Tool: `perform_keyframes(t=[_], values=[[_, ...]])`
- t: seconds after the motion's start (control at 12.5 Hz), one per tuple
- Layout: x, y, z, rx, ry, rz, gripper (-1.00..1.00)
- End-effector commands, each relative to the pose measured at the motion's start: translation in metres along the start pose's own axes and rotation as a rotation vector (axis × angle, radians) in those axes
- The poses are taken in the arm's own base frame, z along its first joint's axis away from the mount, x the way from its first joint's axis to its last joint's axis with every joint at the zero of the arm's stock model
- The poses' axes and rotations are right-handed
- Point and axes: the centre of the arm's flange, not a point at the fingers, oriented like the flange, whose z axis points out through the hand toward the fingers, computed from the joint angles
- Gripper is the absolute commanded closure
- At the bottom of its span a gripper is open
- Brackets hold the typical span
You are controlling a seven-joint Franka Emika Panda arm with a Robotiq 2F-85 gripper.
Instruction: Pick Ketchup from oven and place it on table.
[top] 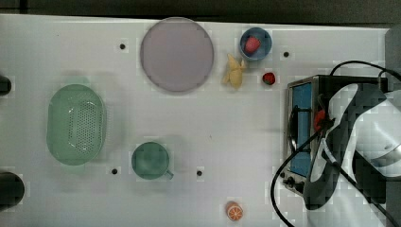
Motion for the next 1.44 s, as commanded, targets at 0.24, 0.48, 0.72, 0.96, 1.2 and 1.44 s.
perform_keyframes(t=[0.24,0.48,0.72,0.96,1.2,1.44], values=[[0.013,0.012,-0.009,0.053,-0.002,0.075,-0.26],[0.009,0.004,-0.039,0.096,0.018,0.057,-0.26],[-0.010,-0.005,-0.095,0.154,0.041,-0.052,-0.26],[-0.058,-0.015,-0.155,0.161,0.087,-0.197,-0.26],[-0.148,-0.025,-0.190,0.103,0.023,-0.372,-0.26],[-0.241,-0.032,-0.210,0.070,-0.036,-0.540,-0.26]])
